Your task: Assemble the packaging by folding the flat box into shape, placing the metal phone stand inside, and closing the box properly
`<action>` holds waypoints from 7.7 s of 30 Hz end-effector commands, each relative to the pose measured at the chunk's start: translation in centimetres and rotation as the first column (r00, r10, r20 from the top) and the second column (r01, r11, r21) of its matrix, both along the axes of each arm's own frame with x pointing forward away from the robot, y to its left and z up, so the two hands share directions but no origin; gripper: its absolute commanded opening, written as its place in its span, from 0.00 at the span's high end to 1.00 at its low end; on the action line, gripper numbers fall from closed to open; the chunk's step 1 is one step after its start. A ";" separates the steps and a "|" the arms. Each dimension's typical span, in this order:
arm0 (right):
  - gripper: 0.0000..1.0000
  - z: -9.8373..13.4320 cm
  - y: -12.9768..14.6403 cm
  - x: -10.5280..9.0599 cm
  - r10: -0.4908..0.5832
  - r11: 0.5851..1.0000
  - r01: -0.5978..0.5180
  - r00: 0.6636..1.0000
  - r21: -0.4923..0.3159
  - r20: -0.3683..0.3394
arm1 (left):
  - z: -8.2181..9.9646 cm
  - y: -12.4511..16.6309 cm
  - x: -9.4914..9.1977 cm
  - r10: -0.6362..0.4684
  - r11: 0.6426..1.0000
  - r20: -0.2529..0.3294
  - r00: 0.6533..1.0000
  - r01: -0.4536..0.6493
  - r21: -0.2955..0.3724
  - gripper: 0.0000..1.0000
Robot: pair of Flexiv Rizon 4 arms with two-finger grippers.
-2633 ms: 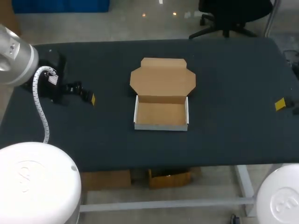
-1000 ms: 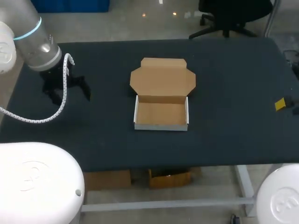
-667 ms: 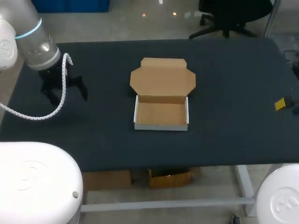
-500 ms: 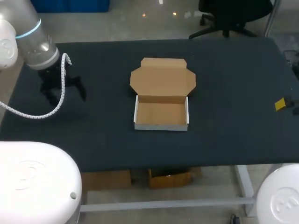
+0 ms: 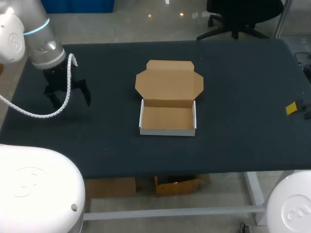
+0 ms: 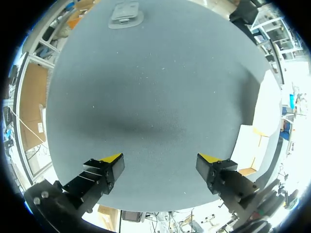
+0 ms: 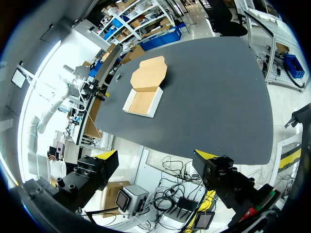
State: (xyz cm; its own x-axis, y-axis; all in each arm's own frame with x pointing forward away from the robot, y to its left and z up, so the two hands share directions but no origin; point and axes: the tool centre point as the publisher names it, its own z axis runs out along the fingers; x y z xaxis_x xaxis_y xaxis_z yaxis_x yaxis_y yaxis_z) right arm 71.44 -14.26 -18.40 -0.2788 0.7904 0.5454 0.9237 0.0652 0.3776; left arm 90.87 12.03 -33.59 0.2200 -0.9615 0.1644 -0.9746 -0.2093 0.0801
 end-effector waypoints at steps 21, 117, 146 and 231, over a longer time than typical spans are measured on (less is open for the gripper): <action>0.00 0.2 -0.1 -0.2 0.001 1.000 -0.001 1.000 0.000 -0.002 | -2.5 2.2 3.1 0.056 0.996 0.016 0.998 -0.056 0.062 0.00; 0.00 0.2 -0.1 -0.2 0.001 1.000 -0.001 1.000 0.000 -0.002 | -6.2 10.4 18.4 0.041 0.984 0.128 0.991 -0.062 0.168 0.00; 0.00 0.2 -0.1 -0.2 0.001 1.000 -0.001 1.000 0.000 -0.002 | -6.2 10.4 18.4 0.041 0.984 0.128 0.991 -0.062 0.168 0.00; 0.00 0.2 -0.1 -0.2 0.001 1.000 -0.001 1.000 0.000 -0.002 | -6.3 12.6 24.8 0.042 0.976 0.173 0.984 -0.078 0.202 0.00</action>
State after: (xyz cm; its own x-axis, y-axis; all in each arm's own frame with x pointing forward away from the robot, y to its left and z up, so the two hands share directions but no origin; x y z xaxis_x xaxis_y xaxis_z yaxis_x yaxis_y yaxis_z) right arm 71.45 -14.26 -18.39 -0.2787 0.7905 0.5453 0.9238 0.0654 0.3774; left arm 115.06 24.49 -39.70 0.2639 -0.9645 0.0050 -0.9542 -0.2618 -0.1450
